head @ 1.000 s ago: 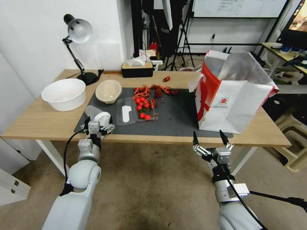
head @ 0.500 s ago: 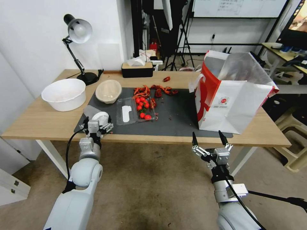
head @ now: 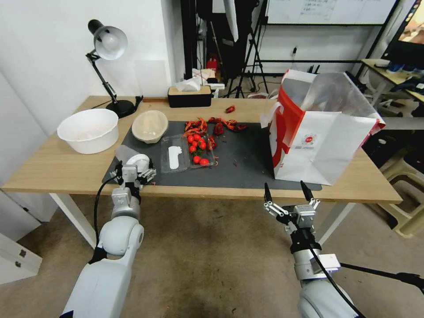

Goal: Pick up the trash from the table and place it into the takeout bag.

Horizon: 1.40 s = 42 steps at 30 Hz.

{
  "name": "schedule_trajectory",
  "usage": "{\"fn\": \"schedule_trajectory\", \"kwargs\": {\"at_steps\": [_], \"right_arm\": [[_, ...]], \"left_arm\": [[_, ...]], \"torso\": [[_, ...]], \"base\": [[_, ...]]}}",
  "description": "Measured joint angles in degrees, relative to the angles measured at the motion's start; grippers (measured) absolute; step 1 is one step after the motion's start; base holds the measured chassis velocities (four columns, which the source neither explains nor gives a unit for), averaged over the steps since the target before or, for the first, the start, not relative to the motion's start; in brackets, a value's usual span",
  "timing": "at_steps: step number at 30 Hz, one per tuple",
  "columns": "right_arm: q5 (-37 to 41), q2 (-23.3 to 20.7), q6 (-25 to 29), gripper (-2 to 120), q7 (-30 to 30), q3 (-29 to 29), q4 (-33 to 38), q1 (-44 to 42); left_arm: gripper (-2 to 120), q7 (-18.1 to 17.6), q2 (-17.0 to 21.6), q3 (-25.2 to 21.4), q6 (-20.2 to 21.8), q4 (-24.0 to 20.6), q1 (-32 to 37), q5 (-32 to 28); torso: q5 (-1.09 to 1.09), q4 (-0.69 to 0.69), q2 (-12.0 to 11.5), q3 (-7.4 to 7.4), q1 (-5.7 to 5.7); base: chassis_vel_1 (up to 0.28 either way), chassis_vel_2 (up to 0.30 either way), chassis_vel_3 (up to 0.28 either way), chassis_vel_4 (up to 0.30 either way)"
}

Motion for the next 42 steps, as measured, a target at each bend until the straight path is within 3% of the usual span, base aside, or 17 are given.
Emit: {"fn": "schedule_trajectory", "kwargs": {"at_steps": [5,17,22,23,24,26,27,30,31,32,33,34,38,40,42], "right_arm": [[-0.2,0.2,0.0,100,0.0,-0.1,-0.2,0.0],[-0.4,0.2,0.0,100,-0.1,-0.1,-0.2,0.0],[-0.4,0.2,0.0,100,0.0,-0.1,-0.1,-0.1],[-0.4,0.2,0.0,100,0.0,0.0,-0.1,-0.2],[-0.4,0.2,0.0,100,0.0,0.0,-0.1,-0.2],[-0.4,0.1,0.1,100,0.1,0.2,-0.1,-0.3],[-0.4,0.1,0.1,100,0.1,0.2,-0.1,-0.3],[-0.4,0.3,0.1,100,0.2,0.4,-0.1,-0.3],[-0.4,0.3,0.1,100,0.2,0.4,-0.1,-0.3],[-0.4,0.3,0.1,100,0.2,0.4,-0.1,-0.3],[-0.4,0.3,0.1,100,0.3,0.4,-0.3,-0.3],[-0.4,0.3,0.1,100,0.3,0.5,-0.4,-0.3],[-0.4,0.2,0.2,100,0.3,0.6,-0.6,-0.1],[-0.4,0.2,0.2,100,0.3,0.6,-1.0,0.2],[-0.4,0.1,0.1,100,0.4,0.6,-1.2,0.8]], "left_arm": [[71,-0.1,0.1,-0.2,0.2,0.2,-0.1,0.5],[70,2.7,0.2,-0.8,-2.6,0.5,0.8,1.3],[70,7.8,1.3,-1.2,-8.1,0.0,1.4,-0.2],[70,10.9,2.5,-1.2,-11.9,-0.2,1.2,-2.4],[70,10.9,2.5,-1.2,-11.9,-0.2,1.2,-2.4],[70,15.7,5.3,-0.8,-17.7,0.0,-0.5,-7.7],[70,15.7,5.3,-0.8,-17.7,0.0,-0.5,-7.7],[70,23.9,11.3,1.1,-23.3,1.1,-5.3,-17.7],[70,23.9,11.3,1.1,-23.3,1.1,-5.3,-17.7],[70,26.4,13.4,2.0,-24.1,1.5,-6.8,-20.3],[70,31.4,18.7,5.2,-25.1,2.4,-11.1,-26.2],[70,32.6,20.2,6.6,-25.2,2.7,-12.5,-28.0],[70,35.0,22.6,9.6,-25.3,3.6,-16.0,-31.0],[70,36.7,24.5,14.4,-25.3,5.2,-21.1,-34.1],[70,37.6,25.9,22.7,-25.1,7.0,-28.5,-37.4]], "torso": [[0.00,0.00,0.0,0.00,0.00],[-0.01,0.01,0.0,0.00,0.00],[-0.01,0.00,0.0,0.01,0.00],[-0.01,0.01,0.0,0.01,0.00],[-0.01,0.01,0.0,0.01,0.00],[-0.01,0.00,0.0,0.00,0.00],[-0.01,0.00,0.0,0.00,0.00],[0.00,-0.01,0.0,0.01,0.01],[0.00,-0.01,0.0,0.01,0.01],[-0.02,0.00,0.0,0.01,0.00],[0.01,-0.01,0.0,0.01,0.00],[0.00,0.00,0.0,0.01,0.01],[-0.01,0.01,0.0,0.01,0.00],[0.00,0.00,0.0,0.00,0.01],[-0.01,-0.02,0.0,0.01,0.01]], "base": [[0.000,0.000,0.000,0.000],[0.000,0.000,0.000,0.000],[0.000,0.000,0.000,0.000],[0.000,0.000,0.000,0.000],[0.000,0.000,0.000,0.000],[0.000,0.000,0.000,0.000],[0.000,0.000,0.000,0.000],[0.000,0.000,0.000,0.000],[0.000,0.000,0.000,0.000],[0.000,0.000,0.000,0.000],[0.000,0.000,0.000,0.000],[0.000,0.000,0.000,0.000],[0.000,0.000,0.000,0.000],[0.000,0.000,0.000,0.000],[0.000,0.000,0.000,0.000]]}}
